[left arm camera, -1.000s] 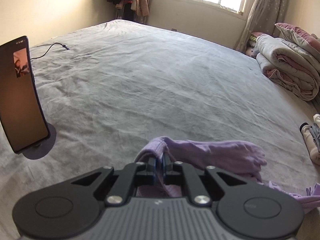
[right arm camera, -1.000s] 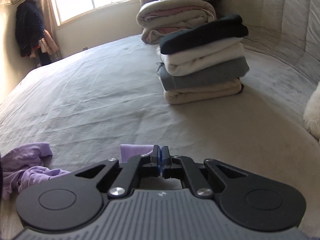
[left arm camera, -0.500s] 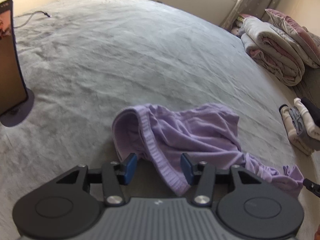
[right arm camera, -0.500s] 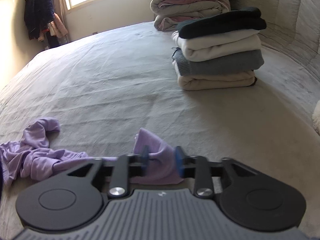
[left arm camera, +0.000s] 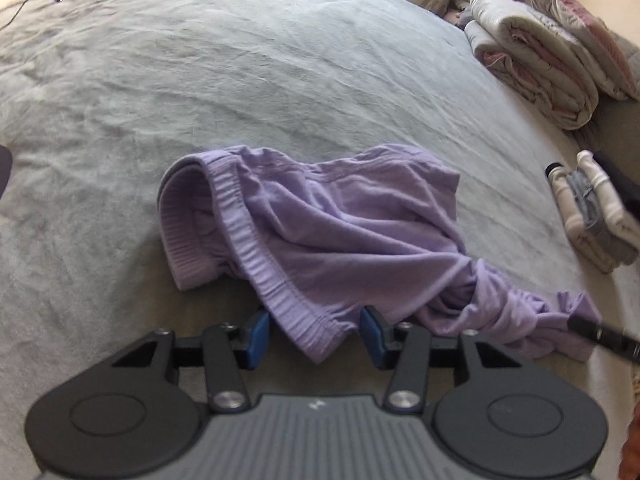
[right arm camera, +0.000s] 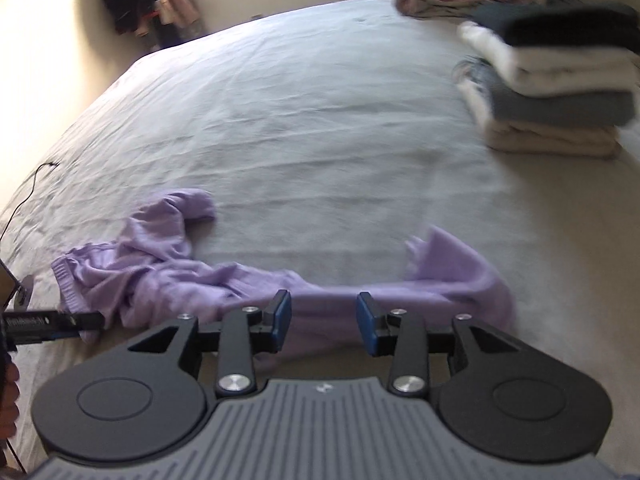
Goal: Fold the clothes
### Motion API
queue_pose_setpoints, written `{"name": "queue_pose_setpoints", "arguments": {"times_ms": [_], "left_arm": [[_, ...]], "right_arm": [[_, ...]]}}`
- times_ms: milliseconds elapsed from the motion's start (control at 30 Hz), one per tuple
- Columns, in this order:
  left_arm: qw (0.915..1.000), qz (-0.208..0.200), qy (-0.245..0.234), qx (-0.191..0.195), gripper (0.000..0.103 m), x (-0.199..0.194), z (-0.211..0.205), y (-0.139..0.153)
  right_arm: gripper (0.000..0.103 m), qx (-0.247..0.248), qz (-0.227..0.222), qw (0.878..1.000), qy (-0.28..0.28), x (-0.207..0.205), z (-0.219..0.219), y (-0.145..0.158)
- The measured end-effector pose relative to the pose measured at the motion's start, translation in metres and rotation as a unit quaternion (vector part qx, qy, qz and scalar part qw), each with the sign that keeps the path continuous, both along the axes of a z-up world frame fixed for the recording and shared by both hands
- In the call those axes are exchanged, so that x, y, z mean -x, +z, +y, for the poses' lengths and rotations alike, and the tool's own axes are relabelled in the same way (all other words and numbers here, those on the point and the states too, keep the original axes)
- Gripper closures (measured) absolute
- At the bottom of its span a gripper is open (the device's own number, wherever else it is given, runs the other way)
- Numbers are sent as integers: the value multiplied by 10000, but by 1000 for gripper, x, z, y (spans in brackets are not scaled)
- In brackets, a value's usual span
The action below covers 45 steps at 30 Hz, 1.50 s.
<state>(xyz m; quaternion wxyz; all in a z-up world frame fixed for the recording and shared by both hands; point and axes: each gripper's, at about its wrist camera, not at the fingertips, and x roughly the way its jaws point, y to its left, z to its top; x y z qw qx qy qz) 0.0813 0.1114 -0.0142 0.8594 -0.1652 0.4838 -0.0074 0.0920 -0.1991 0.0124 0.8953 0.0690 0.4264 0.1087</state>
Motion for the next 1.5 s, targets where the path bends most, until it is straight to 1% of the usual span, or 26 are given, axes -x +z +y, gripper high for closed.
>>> {"name": "queue_pose_setpoints", "arguments": {"times_ms": [100, 167, 200, 233, 267, 300, 367, 433, 567, 667, 767, 900, 1000, 1100, 1333, 1500], "left_arm": [[9999, 5, 49, -92, 66, 0, 2, 0], [10000, -14, 74, -46, 82, 0, 5, 0], [10000, -26, 68, 8, 87, 0, 6, 1], [10000, -41, 65, 50, 93, 0, 7, 2], [9999, -61, 73, 54, 96, 0, 8, 3], [9999, -83, 85, 54, 98, 0, 9, 4], [9998, -137, 150, 27, 102, 2, 9, 6], [9996, -186, 234, 4, 102, 5, 13, 9], [9986, -335, 380, 123, 102, 14, 25, 16], [9978, -421, 469, 222, 102, 23, 35, 21], [9971, -529, 481, 279, 102, 33, 43, 28], [9963, -654, 332, 446, 102, 48, 55, 36], [9962, -626, 314, 524, 102, 55, 64, 36], [9959, -603, 192, 645, 102, 63, 72, 36], [9958, -583, -103, 695, 102, 90, 93, 37], [9962, -571, -347, 555, 102, 108, 105, 37]], "right_arm": [[62, 159, 103, 9997, 143, -15, 13, -8], [62, 245, 187, 9993, 203, -25, 19, -15], [62, 258, 233, 9992, 199, -28, 20, -19], [65, 279, 287, 9990, 185, -30, 20, -23], [80, 290, 334, 9989, 178, -32, 20, -27], [87, 266, 330, 9989, 211, -32, 20, -30], [92, 227, 248, 9991, 273, -31, 20, -30], [93, 273, 116, 9993, 235, -27, 17, -25], [93, 391, -201, 9990, 99, -14, 11, -8], [95, 460, -357, 9983, 71, 0, 8, 4], [95, 679, -495, 9964, 85, 15, 9, 12], [95, 676, -472, 9964, 177, 40, 4, 16], [95, 686, -475, 9962, 268, 60, 2, 19], [95, 664, -465, 9960, 388, 78, 1, 21], [95, 815, -431, 9939, 606, 109, -3, 26], [95, 978, -335, 9932, 542, 115, -16, 24]]}}
